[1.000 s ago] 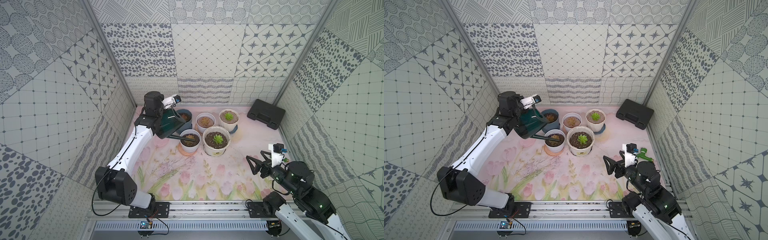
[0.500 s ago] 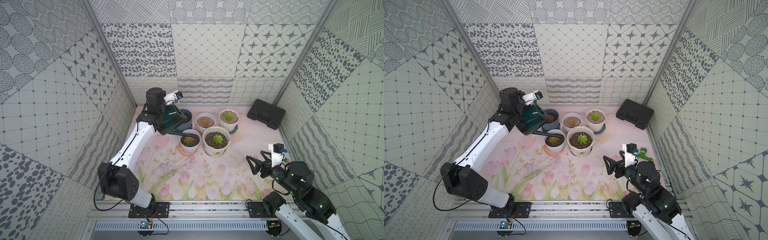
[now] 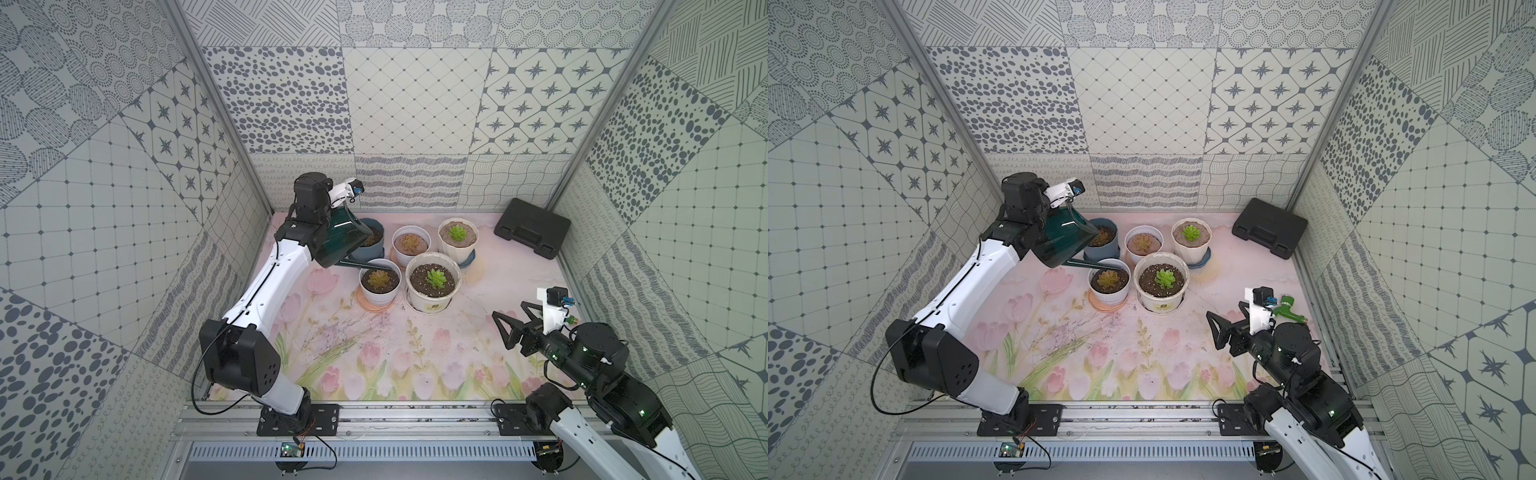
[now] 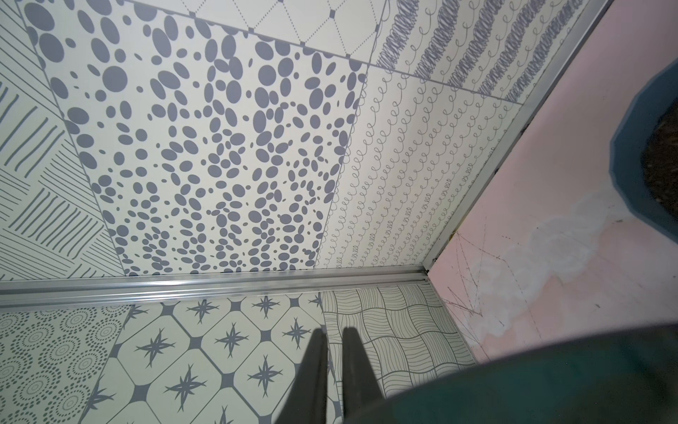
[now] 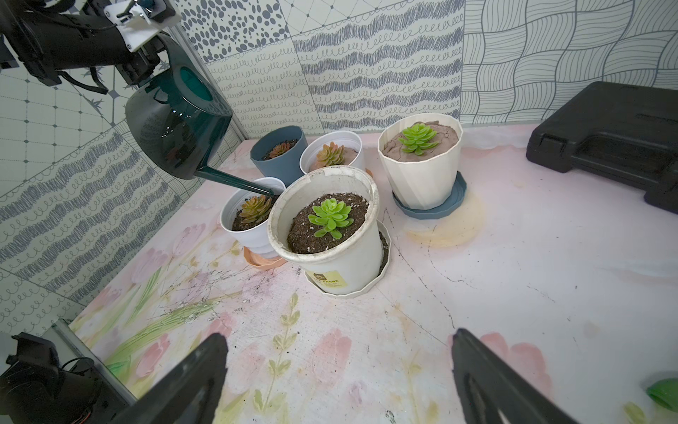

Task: Water the succulent around the soil edge
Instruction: Water the soil of the potted plant with water.

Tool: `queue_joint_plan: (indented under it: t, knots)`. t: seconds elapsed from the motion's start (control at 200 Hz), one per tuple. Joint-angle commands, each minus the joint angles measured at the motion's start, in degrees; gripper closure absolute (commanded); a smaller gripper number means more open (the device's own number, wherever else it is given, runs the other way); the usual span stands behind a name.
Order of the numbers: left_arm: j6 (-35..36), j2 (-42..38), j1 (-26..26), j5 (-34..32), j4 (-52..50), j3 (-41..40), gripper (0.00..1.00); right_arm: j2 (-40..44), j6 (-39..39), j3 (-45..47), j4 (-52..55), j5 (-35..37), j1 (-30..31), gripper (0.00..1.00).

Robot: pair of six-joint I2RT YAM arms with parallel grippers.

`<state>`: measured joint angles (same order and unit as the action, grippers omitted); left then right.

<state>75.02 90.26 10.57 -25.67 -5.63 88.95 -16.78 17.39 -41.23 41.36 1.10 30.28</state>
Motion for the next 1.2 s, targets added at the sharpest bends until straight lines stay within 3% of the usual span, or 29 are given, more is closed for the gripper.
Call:
queue_joint_plan:
  t: [0.0, 0.645, 1.056, 1.191]
  knots:
    - [0.47, -0.89, -0.93, -2.48, 4.52, 0.36, 1.00, 0.63, 0.19, 0.51, -2.37, 0.13, -0.08, 0.03]
    - [-3.88, -5.28, -5.72, -4.12, 3.16, -5.09, 1.00, 0.71, 0.27, 0.50, -2.39, 0.00, 0.30, 0.03]
    - [-3.85, -13.01, -8.86, -2.11, 2.31, -11.75, 1.00, -0.58, 2.33, 3.37, -5.80, -6.88, 0.29, 0.03]
    - [-3.05, -16.15, -8.81, -0.80, 2.73, -14.30, 1.00, -3.35, 3.00, 4.18, -8.26, -12.40, 0.36, 0.03]
